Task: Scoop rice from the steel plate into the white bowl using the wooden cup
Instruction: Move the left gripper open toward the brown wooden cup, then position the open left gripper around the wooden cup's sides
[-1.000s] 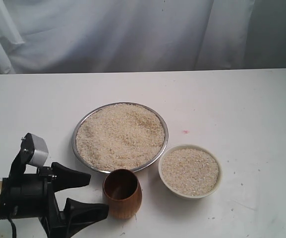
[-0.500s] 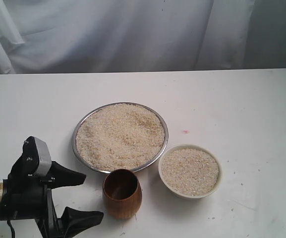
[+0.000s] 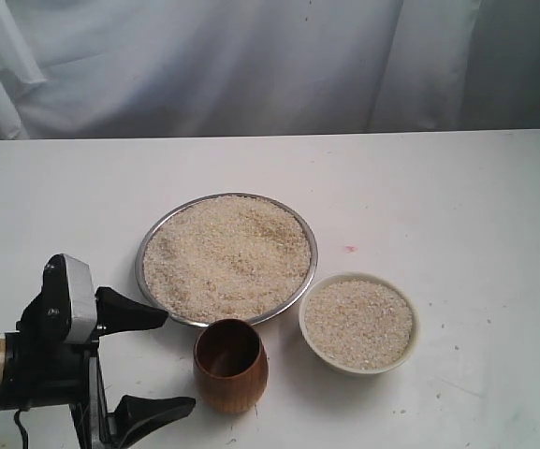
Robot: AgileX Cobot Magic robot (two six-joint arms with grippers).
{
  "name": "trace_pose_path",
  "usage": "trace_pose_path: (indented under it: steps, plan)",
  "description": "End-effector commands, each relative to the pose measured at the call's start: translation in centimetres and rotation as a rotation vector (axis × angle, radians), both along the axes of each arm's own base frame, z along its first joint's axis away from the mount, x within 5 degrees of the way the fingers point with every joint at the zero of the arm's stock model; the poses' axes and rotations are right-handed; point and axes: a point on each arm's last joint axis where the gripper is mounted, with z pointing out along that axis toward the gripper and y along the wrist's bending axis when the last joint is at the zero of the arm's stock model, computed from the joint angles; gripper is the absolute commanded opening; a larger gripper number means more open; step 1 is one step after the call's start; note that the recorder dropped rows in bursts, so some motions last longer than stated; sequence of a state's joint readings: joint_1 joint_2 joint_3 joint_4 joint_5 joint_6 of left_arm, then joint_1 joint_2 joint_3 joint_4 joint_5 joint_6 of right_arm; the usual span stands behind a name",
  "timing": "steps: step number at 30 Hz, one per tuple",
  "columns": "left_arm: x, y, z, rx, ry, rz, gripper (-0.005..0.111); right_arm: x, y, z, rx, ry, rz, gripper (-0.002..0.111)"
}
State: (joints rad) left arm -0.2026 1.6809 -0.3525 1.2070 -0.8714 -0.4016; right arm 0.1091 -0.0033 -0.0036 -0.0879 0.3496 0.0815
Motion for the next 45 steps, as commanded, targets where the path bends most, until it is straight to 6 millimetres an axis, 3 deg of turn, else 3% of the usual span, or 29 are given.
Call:
trace_pose_path:
  steps: [1,12,32,45]
  plan:
    - [0.4,0.0,0.0,0.013,-0.034,0.022,0.092,0.0,0.0,-0.1,0.001,0.003,0.001,0.000]
    - [0.1,-0.4,-2.2,-0.026,0.041,-0.024,0.092,0.0,0.0,-0.1,0.001,0.003,0.001,0.000]
    - [1.7,-0.9,-1.3,-0.075,-0.070,-0.029,0.092,0.0,0.0,-0.1,0.001,0.003,0.001,0.000]
    - [1.5,-1.1,-2.0,-0.120,-0.038,-0.044,0.092,0.0,0.0,-0.1,0.001,0.003,0.001,0.000]
